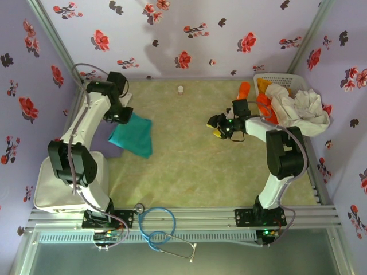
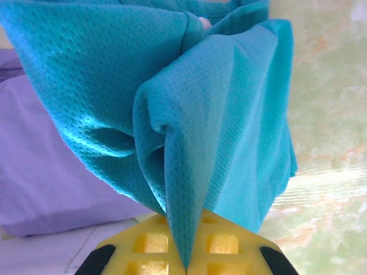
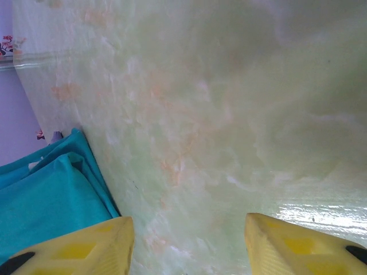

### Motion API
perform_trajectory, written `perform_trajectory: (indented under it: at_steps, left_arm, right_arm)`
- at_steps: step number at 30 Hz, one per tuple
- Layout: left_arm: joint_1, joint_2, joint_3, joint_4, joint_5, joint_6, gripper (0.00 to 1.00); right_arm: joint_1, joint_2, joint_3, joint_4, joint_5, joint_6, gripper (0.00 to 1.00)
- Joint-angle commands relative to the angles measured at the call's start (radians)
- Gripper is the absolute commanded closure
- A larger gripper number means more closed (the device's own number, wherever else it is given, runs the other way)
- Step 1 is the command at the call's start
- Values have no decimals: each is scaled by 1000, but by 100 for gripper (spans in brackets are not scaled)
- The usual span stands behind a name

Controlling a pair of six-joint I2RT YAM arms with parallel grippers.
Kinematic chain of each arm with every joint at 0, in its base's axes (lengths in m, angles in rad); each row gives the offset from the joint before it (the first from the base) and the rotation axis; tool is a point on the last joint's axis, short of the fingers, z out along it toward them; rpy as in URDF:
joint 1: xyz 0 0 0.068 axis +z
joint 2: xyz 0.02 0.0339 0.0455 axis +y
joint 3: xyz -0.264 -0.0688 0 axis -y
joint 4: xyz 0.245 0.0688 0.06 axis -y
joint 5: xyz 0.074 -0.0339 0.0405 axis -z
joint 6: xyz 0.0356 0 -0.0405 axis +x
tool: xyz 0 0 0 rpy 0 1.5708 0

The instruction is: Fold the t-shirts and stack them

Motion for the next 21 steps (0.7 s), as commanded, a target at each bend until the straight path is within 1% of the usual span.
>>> perform_trajectory:
  at_steps: [1,9,18,21]
  left_arm:
    - [37,-45,34,-67,-35,71,100]
    - [104,-63,92,-107,-50,96,100]
    - [130,-89,115,-112,-47,91,100]
    - [137,-91,121,-130,-87,88,100]
  right_arm:
    - [-5,18,36,-38,-23,-27,47]
    - [-5,32,84,-85,-24,-42,47]
    - [-3,49,122,-119,-23,-49,47]
    - [-4,55,134,-129,-23,-52,47]
